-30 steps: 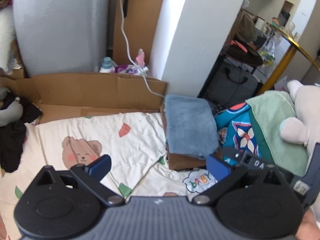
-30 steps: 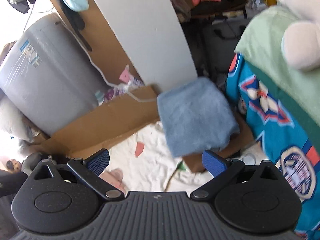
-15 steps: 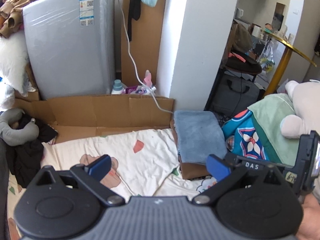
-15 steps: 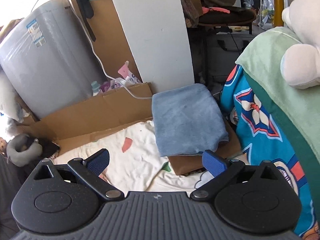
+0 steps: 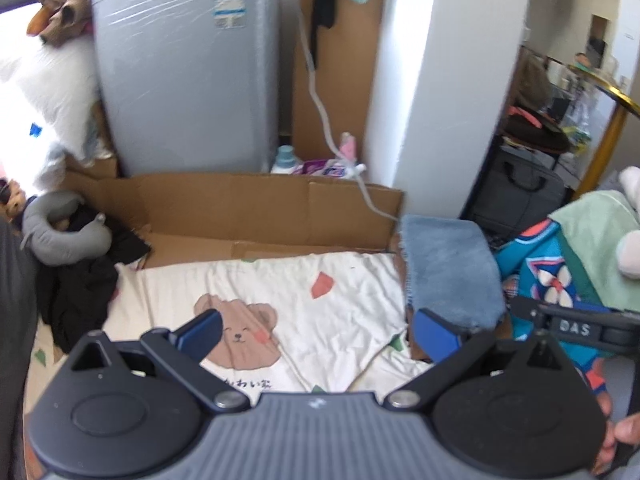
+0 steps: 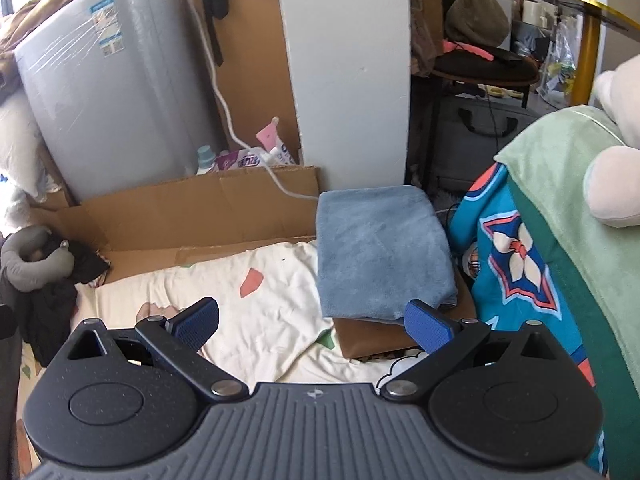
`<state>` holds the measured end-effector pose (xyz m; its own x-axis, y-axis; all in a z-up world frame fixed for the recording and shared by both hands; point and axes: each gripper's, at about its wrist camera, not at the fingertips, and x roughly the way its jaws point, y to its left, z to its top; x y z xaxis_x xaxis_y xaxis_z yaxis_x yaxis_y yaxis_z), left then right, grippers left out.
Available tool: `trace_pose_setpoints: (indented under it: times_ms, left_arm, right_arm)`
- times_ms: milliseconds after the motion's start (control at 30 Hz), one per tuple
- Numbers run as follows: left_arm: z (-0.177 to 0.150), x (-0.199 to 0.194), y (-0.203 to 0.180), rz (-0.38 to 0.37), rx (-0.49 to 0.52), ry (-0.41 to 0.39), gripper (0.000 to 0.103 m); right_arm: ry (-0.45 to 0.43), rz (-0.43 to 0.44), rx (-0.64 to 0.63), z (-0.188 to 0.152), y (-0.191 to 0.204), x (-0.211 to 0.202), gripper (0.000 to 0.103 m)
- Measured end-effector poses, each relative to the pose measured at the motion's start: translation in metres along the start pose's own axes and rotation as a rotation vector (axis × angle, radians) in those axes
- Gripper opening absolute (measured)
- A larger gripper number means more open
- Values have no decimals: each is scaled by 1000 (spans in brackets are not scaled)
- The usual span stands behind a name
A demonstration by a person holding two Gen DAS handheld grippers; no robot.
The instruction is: Fold clothes
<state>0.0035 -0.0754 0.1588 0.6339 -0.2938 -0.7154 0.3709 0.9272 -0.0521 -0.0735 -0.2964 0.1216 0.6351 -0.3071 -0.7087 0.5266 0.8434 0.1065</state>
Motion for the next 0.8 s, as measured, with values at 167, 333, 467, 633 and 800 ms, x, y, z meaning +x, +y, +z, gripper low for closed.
trace_pose_setpoints:
  times_ms: [167, 333, 467, 633, 800]
  left_arm:
    - [-19, 15, 20, 40, -4, -17, 103]
    - [-38, 31, 37, 64, 4, -26, 102]
    - [-39, 40, 40, 157, -14, 24, 102]
    - [-34, 43, 34, 118, 21, 47, 103]
    - [-42, 49, 33, 150, 19, 77, 103]
  right_arm:
    - [8, 37, -65, -12, 23, 11, 102]
    - [19, 55, -95, -25, 45, 20, 102]
    - [19, 40, -132, -34, 60, 32, 102]
    - [38, 66, -145, -39, 71, 35, 102]
    - [51, 84, -172, -49, 78, 32, 102]
